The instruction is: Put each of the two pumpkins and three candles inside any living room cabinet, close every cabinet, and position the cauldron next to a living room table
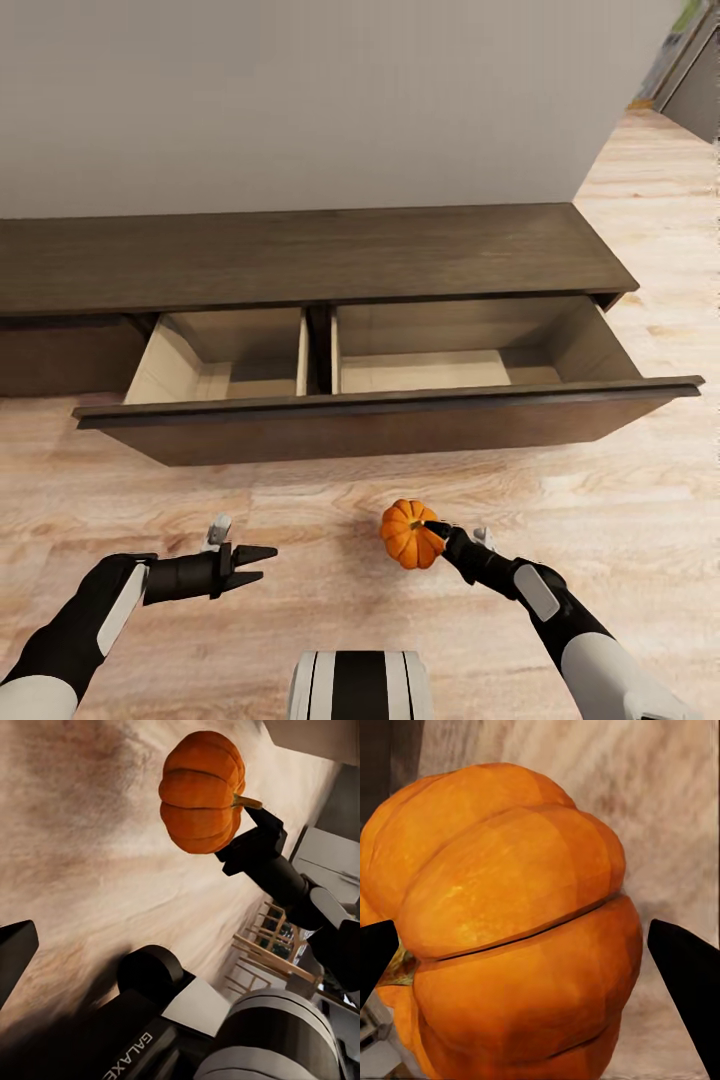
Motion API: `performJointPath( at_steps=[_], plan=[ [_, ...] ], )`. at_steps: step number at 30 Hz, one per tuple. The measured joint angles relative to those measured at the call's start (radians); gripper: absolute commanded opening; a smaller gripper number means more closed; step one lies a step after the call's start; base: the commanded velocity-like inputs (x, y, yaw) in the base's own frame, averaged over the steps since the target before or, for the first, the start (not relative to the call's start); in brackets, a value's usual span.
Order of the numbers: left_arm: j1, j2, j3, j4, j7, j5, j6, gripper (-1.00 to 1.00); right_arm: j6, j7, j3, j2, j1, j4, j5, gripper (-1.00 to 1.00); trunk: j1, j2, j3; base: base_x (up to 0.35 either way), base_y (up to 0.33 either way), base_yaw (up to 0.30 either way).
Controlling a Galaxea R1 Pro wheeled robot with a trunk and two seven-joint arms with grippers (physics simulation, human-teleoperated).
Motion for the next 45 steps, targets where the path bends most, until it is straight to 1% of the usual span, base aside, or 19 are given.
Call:
performJointPath(
  at_steps=[10,14,16,22,27,37,42,45],
  plan=[
    [0.001,0.0,0.0,0.0,0.0,0.0,0.001,1.0,0.005,-0.001,-0.002,-0.004,0.001,0.002,0.0,-1.0,-0.005,0.002,0.039,-0.024,0.0,0.0],
    [0.001,0.0,-0.001,0.0,0.0,0.0,0.001,1.0,0.005,0.0,-0.002,-0.004,0.001,0.003,-0.002,-1.0,-0.006,0.003,0.054,-0.233,0.0,0.0],
    [0.0,0.0,0.0,0.0,0.0,0.0,0.001,1.0,0.004,0.0,0.001,-0.003,0.002,0.003,0.003,-1.0,-0.008,0.004,0.062,-0.056,0.0,0.0],
    [0.0,0.0,-0.004,0.0,0.0,0.0,0.0,1.0,0.005,0.0,0.0,-0.002,0.003,0.003,-0.002,-1.0,-0.01,0.005,0.085,-0.027,0.0,0.0],
    [0.001,0.0,-0.004,0.0,0.0,0.0,0.0,1.0,0.005,0.0,0.0,-0.005,0.005,0.003,0.0,-1.0,-0.012,0.006,0.104,-0.187,0.0,0.0],
    [0.001,0.0,-0.003,0.0,0.0,0.001,0.0,1.0,0.005,0.001,0.0,-0.003,0.005,0.002,-0.003,-1.0,-0.017,0.009,0.143,-0.019,0.0,0.0],
    [0.001,0.0,-0.001,0.0,0.0,0.001,0.001,1.0,0.003,0.001,0.0,0.0,0.006,0.002,-0.002,-1.0,-0.019,0.01,0.163,-0.253,0.0,-0.005],
    [0.0,0.0,0.002,0.0,0.0,0.001,0.001,1.0,0.002,0.001,0.0,0.0,0.006,0.002,-0.001,-1.0,-0.02,0.011,0.174,-0.319,0.0,-0.213]
  ],
)
